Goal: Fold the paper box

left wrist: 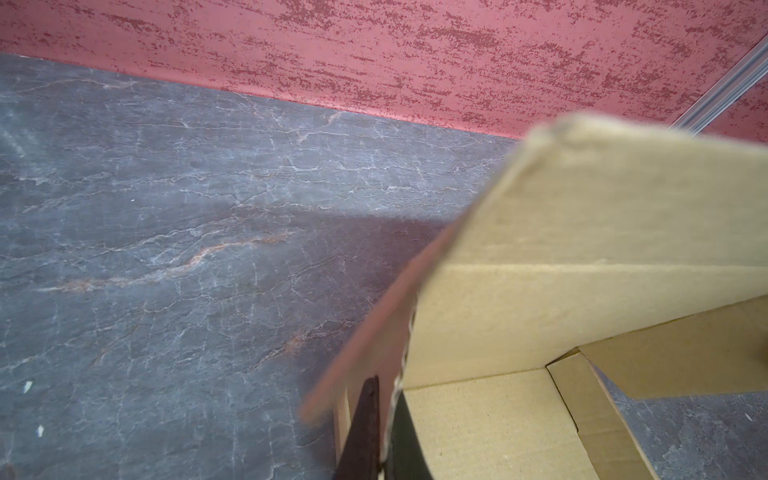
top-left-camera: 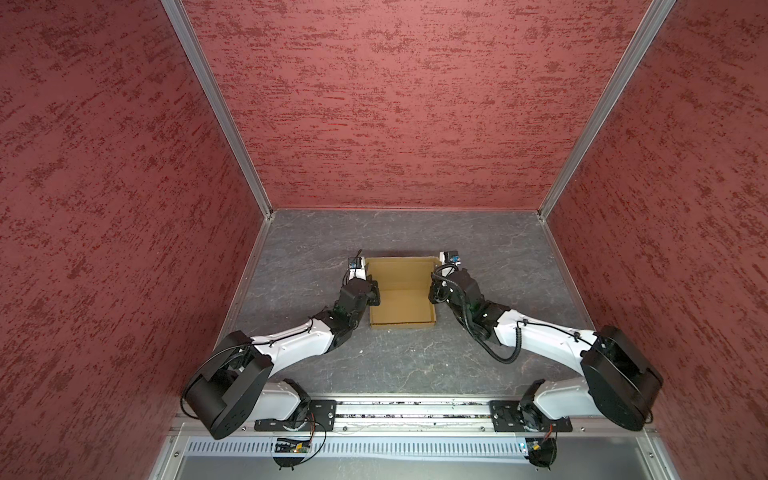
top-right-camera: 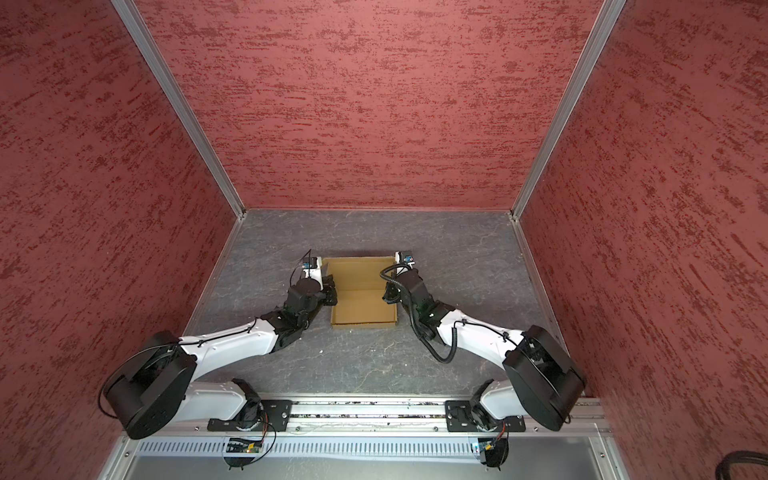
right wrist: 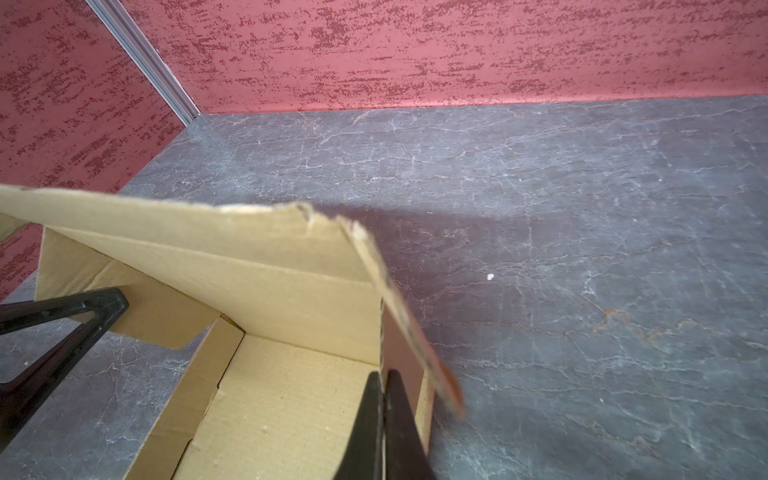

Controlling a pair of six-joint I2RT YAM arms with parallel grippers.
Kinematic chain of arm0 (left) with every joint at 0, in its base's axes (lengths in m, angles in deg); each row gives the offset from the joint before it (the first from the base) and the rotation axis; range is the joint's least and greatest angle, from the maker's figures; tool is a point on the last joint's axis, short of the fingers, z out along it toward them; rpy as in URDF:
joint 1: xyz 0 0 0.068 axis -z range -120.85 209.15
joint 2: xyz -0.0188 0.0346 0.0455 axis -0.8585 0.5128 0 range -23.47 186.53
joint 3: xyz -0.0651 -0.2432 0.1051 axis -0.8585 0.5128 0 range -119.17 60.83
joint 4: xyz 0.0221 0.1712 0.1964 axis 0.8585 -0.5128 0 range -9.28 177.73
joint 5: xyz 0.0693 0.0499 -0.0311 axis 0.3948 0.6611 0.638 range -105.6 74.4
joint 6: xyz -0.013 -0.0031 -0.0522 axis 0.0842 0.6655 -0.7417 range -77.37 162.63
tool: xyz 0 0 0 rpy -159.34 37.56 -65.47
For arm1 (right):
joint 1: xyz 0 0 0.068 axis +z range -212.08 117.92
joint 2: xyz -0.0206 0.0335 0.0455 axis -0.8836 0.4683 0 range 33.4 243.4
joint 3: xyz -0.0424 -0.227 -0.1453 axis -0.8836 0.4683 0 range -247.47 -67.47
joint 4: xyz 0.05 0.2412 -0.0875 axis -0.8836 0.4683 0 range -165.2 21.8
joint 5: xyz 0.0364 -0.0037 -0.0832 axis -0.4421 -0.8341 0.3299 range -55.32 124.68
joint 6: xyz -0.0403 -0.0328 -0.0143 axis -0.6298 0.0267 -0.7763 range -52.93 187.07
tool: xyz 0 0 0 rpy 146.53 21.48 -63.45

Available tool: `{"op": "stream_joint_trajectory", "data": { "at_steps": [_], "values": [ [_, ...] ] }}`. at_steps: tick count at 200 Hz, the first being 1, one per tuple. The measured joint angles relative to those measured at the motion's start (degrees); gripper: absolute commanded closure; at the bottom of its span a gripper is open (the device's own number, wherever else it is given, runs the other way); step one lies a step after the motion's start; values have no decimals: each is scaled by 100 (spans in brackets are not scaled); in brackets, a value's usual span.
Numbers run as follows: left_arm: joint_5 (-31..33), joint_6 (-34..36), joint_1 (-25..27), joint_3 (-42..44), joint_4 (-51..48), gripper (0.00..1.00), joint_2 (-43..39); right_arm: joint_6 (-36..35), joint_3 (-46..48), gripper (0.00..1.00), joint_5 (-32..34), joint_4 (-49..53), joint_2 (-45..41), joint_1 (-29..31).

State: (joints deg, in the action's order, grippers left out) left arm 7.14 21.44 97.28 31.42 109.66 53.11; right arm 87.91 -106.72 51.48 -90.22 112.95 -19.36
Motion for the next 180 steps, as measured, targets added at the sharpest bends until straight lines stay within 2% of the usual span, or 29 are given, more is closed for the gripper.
{"op": "stream_joint_trajectory", "data": {
  "at_steps": [51, 118, 180],
  "values": [
    [332, -101, 203, 205, 407, 99, 133, -28, 297, 96, 33, -173, -192, 92],
    [557, -142, 435, 448, 474, 99, 42, -26, 544, 96, 26, -267, -328, 166],
    [680, -149, 481, 511, 444, 99, -42, -24, 566, 91, 22, -275, -358, 258]
  ]
}}
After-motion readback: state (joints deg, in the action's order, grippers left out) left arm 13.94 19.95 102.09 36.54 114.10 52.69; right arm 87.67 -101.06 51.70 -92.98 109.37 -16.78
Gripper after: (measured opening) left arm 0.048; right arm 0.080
